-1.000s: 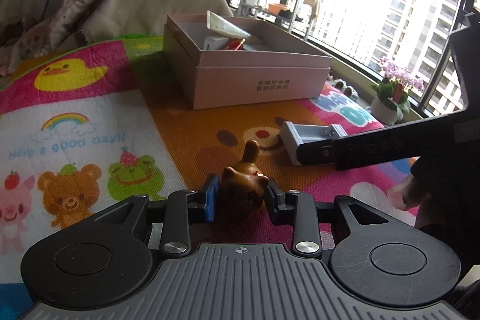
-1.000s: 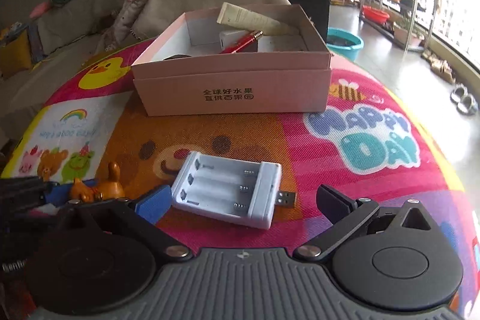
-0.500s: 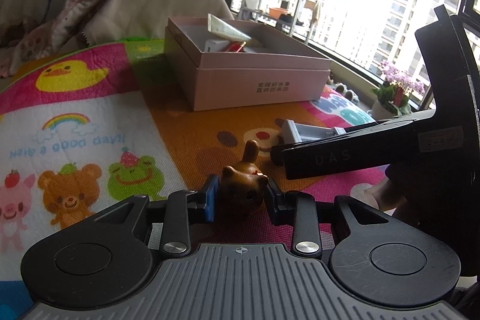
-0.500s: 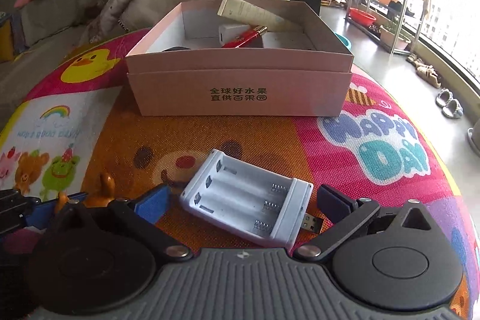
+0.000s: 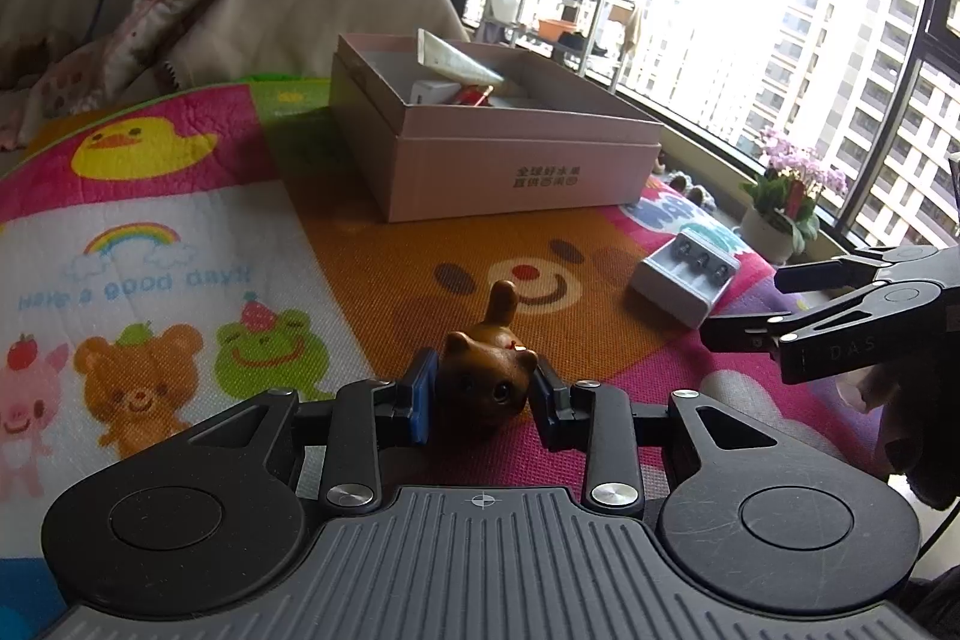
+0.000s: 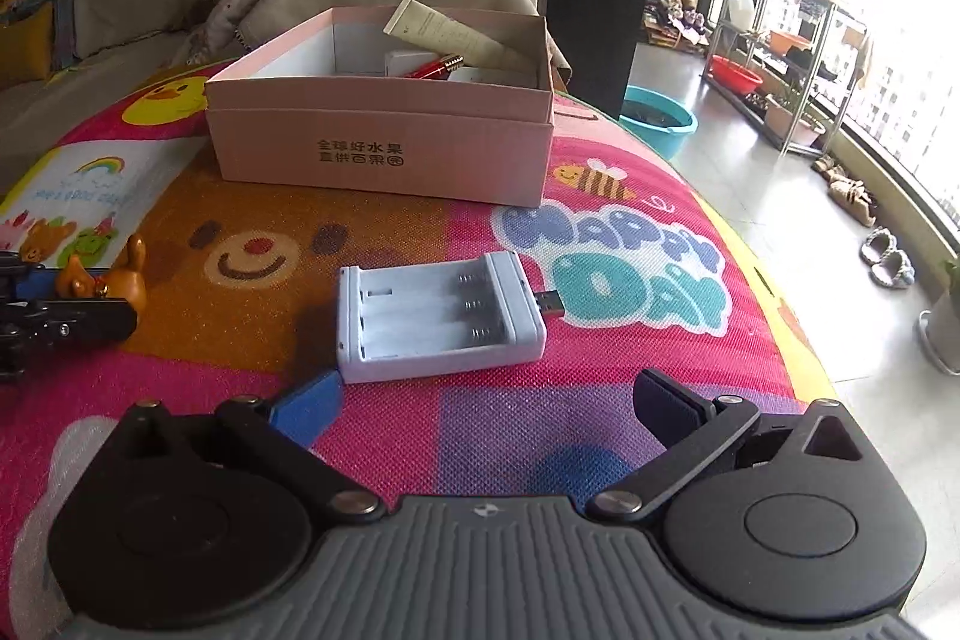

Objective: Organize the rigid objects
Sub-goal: 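Grasp the white battery charger with the right gripper while the left gripper holds the toy dog, then lower the toy dog and charger into the pink box and open both grippers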

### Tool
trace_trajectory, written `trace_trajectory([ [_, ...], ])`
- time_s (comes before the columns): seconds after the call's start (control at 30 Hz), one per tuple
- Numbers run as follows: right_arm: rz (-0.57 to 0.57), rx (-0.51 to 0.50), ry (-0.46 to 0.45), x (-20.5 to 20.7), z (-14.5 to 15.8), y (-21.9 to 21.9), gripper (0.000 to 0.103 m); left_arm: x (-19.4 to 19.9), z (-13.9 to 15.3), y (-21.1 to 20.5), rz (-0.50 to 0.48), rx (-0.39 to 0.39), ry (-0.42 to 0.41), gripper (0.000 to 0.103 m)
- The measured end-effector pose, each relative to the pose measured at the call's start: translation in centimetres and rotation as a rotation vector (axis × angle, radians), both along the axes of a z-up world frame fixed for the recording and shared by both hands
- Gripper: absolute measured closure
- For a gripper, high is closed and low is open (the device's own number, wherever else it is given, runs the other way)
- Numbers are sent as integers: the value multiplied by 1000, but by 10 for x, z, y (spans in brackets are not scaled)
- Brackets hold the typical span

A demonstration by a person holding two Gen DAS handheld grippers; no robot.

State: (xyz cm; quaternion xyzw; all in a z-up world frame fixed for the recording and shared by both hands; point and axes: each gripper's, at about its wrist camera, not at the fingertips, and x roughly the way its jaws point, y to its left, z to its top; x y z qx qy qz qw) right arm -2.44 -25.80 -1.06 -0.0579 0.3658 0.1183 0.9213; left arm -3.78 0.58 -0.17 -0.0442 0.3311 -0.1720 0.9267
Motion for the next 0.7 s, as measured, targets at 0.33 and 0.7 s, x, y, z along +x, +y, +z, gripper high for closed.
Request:
trace_trajectory([
  [0.33, 13, 24, 21, 33, -3, 22, 0, -1, 0, 0, 2, -1, -3, 68],
  [0.7, 94, -4, 8, 25, 2, 27, 9, 2, 3, -2, 10, 11, -17, 68],
])
